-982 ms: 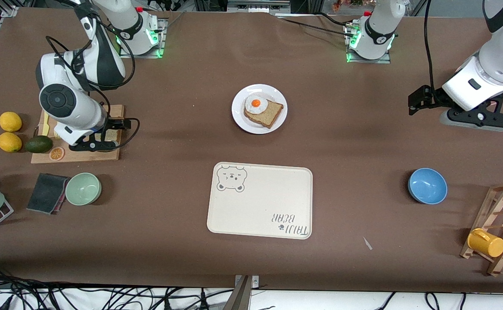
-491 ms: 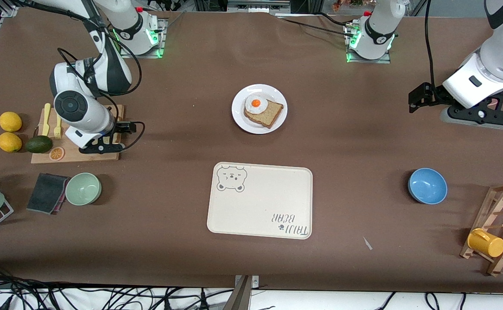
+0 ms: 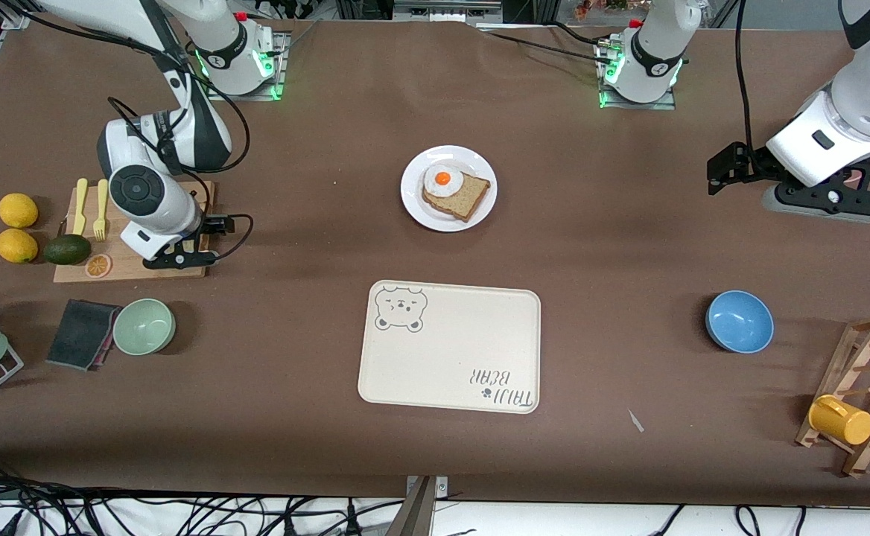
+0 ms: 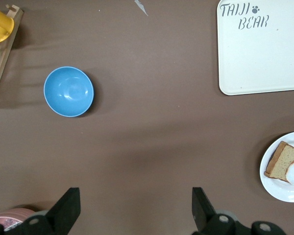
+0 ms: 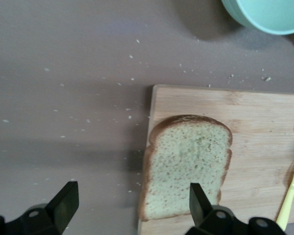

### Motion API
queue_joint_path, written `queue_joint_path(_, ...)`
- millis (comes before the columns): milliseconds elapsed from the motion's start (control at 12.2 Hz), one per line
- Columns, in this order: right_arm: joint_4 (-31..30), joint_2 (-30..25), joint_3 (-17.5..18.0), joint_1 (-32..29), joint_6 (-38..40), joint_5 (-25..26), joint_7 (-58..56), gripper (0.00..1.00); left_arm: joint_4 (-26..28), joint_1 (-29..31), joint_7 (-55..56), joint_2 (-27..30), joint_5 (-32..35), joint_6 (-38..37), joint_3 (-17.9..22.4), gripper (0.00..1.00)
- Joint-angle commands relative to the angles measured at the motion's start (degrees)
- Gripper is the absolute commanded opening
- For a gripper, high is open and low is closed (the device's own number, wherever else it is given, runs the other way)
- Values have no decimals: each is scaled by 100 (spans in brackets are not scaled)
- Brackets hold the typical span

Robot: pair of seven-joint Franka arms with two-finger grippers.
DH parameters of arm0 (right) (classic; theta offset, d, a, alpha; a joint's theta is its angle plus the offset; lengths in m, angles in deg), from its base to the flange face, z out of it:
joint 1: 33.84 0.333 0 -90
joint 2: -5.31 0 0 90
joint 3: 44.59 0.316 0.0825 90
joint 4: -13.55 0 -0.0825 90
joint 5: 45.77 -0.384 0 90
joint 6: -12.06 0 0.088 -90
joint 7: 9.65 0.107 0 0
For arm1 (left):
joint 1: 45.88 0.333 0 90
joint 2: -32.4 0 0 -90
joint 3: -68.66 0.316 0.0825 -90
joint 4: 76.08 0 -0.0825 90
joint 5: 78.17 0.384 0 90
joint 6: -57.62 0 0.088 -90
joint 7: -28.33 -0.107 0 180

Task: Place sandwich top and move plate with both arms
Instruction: 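Lower the right gripper and grasp the bread slice by its edge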

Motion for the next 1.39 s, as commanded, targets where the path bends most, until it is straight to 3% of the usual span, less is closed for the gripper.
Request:
queue_joint_path(0, -67, 94, -89, -12, -117, 170, 8, 100, -139, 0, -38, -37, 199, -99, -24, 100)
queue_joint_path(573, -67, 481, -115, -12, -284, 179, 26, 85, -130, 9, -55, -28, 199, -108, -16, 100)
queue_joint_path(982, -67, 472, -115, -12, -276, 179, 0, 54, -130, 17, -90, -19, 199, -116, 2, 100)
queue_joint_path(1309, -102, 472, -115, -12, -276, 179, -9, 43, -130, 17, -90, -19, 199, -116, -7, 100)
